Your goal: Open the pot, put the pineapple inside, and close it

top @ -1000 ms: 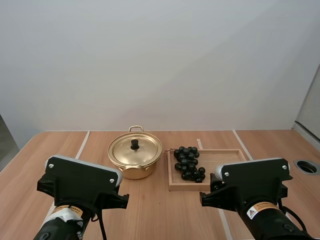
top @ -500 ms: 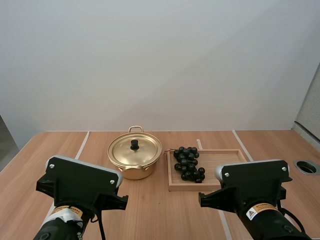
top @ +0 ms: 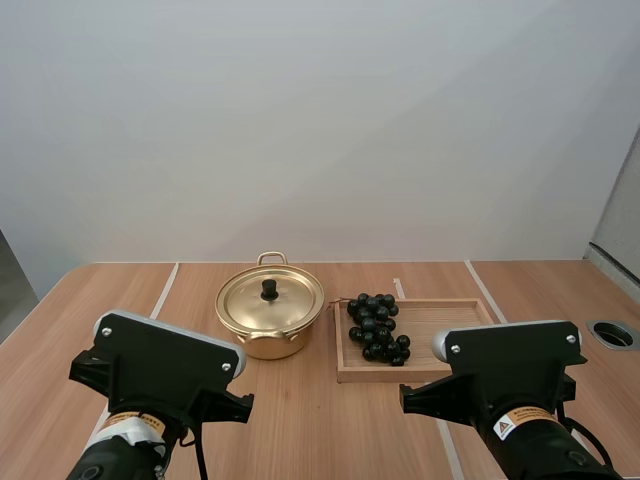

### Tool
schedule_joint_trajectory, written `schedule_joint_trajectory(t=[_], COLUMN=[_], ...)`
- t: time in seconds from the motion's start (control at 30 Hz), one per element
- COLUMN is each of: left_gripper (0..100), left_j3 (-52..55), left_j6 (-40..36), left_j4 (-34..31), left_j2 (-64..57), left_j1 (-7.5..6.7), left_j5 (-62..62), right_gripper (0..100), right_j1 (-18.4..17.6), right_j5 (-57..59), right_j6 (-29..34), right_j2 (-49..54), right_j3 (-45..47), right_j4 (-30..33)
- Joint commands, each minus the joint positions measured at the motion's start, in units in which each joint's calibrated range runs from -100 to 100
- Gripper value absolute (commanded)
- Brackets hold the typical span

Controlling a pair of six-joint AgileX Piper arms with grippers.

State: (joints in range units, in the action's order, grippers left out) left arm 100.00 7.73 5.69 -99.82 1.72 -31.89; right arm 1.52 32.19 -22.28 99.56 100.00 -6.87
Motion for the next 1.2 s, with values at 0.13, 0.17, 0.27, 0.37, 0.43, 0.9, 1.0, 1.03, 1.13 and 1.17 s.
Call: schedule_joint_trajectory(t=[0.13,0.17,0.27,0.37,0.43,0.9,1.0,1.03,1.13,1.17], left_gripper=[0,0,0,0,0,0,0,0,0,0], left_j3=[0.00,0.00,0.00,0.00,0.00,0.00,0.00,0.00,0.00,0.00], left_j6=[-3.56,-6.23,-11.02,-17.71,-20.78,-21.04,-21.04,-21.04,-21.04,-21.04], left_j4=[-0.45,-0.45,-0.70,-6.32,-9.85,-10.27,-10.27,-10.27,-10.27,-10.27], left_j2=[-0.18,-0.18,-0.18,-0.18,-0.18,-0.18,-0.18,-0.18,-0.18,-0.18], left_j1=[0.13,0.13,0.13,0.13,0.13,0.13,0.13,0.13,0.13,0.13], left_j5=[0.19,0.40,2.90,3.08,3.08,3.26,3.26,3.26,3.26,3.26], right_gripper=[0,0,0,0,0,0,0,0,0,0], right_j1=[0.23,0.23,0.23,0.23,0.23,0.23,0.23,0.23,0.23,0.23], right_j5=[-0.54,-0.54,-0.54,-0.54,-0.54,-0.54,-0.54,-0.54,-0.54,-0.54], right_j6=[-0.39,-0.39,-0.39,-0.39,-0.39,-0.39,-0.39,-0.39,-0.39,-0.39], right_j2=[0.44,0.44,0.44,0.44,0.44,0.44,0.44,0.44,0.44,0.44], right_j3=[0.00,0.00,0.00,0.00,0.00,0.00,0.00,0.00,0.00,0.00], right_j4=[-0.12,-0.12,-0.12,-0.12,-0.12,-0.12,-0.12,-0.12,-0.12,-0.12])
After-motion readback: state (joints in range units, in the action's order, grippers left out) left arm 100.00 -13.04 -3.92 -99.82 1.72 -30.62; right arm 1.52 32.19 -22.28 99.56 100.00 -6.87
